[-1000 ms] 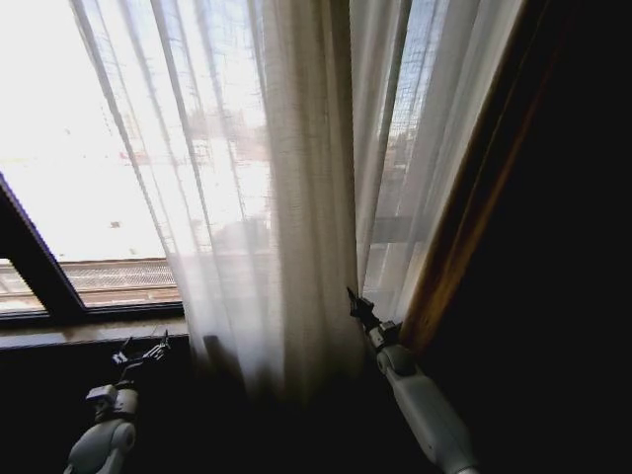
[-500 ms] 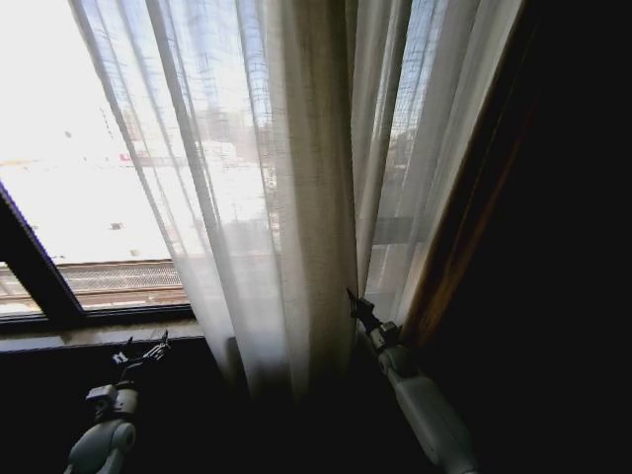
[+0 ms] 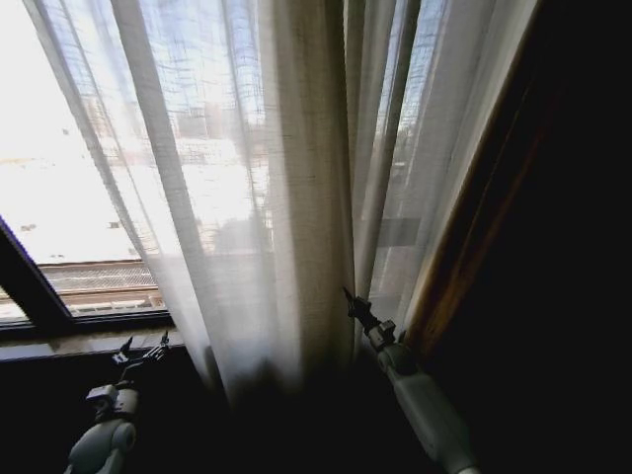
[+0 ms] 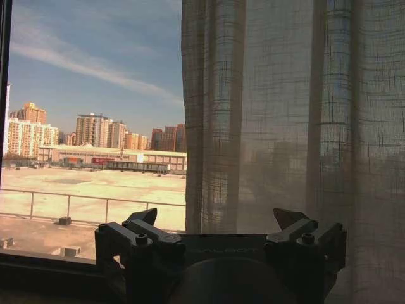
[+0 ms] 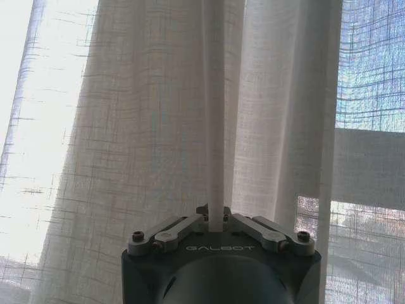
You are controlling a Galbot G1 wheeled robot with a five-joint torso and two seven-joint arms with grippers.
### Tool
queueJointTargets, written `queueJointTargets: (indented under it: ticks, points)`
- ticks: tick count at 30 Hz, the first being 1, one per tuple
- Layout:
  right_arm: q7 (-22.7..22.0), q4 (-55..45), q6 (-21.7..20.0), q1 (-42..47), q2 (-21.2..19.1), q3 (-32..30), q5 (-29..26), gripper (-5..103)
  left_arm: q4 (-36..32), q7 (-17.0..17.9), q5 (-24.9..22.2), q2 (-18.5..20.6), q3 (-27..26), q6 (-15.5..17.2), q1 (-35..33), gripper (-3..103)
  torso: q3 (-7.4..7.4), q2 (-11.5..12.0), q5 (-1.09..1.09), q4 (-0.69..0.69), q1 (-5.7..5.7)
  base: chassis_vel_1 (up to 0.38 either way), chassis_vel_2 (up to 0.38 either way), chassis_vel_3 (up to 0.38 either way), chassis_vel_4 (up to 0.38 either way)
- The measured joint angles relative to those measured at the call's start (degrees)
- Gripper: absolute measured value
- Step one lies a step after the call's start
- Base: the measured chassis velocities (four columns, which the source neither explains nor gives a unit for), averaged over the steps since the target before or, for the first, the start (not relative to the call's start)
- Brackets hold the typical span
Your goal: Open the curtains by pulling them apart, changing their state from closed to fully open.
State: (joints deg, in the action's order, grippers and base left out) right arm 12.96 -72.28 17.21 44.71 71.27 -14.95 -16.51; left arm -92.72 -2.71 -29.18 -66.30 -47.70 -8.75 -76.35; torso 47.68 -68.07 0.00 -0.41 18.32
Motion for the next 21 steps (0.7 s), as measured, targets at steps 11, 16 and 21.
queueJointTargets:
  ticks: [11,16,21]
  points:
    - [-0.80,0.04,-0.41,0.16,-0.30,-0.41,0.00,0,0.00,0.00,0.00,0.01,-0.01,0.00,0.01,100,0.01,0.01,0.00,0.00,0.03,-0.157,0.006,0.172,-0.008]
    - [-1.47,-0.05,-0.35,0.21,-0.29,-0.45,0.00,0,0.00,0.00,0.00,0.00,0.00,0.00,0.02,100,0.03,0.04,0.02,0.00,0.08,-0.382,-0.020,0.375,0.027]
    - [-3.75,-0.55,0.24,0.21,-0.24,-0.20,-0.63,0,-0.01,0.00,0.00,0.00,0.00,0.00,0.02,100,0.03,0.04,-0.01,-0.03,0.09,-0.401,-0.140,0.406,0.130]
